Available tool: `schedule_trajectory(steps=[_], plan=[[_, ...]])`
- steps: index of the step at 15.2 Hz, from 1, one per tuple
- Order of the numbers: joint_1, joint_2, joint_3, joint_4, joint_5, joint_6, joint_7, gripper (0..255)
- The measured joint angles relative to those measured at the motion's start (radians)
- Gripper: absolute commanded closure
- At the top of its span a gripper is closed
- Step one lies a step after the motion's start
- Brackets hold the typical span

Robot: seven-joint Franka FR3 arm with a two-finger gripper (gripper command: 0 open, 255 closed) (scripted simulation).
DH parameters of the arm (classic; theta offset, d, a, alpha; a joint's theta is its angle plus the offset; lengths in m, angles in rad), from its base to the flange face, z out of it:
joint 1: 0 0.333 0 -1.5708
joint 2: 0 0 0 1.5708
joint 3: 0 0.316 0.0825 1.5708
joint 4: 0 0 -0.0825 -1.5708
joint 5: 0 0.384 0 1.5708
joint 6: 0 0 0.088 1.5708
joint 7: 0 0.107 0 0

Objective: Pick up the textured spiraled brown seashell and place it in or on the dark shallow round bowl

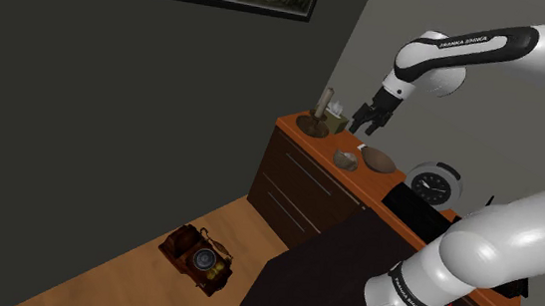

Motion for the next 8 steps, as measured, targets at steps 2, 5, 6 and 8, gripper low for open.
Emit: schedule_trajectory(steps=[2,5,6,8], plan=[[0.001,0.082,-0.031,0.03,0.032,0.046,-0.051,0],[-0.001,0.196,-0.064,0.086,0.09,0.091,-0.127,0],[-0.005,0.243,-0.076,0.109,0.117,0.107,-0.161,0],[-0.017,0.317,-0.092,0.145,0.165,0.13,-0.221,0]])
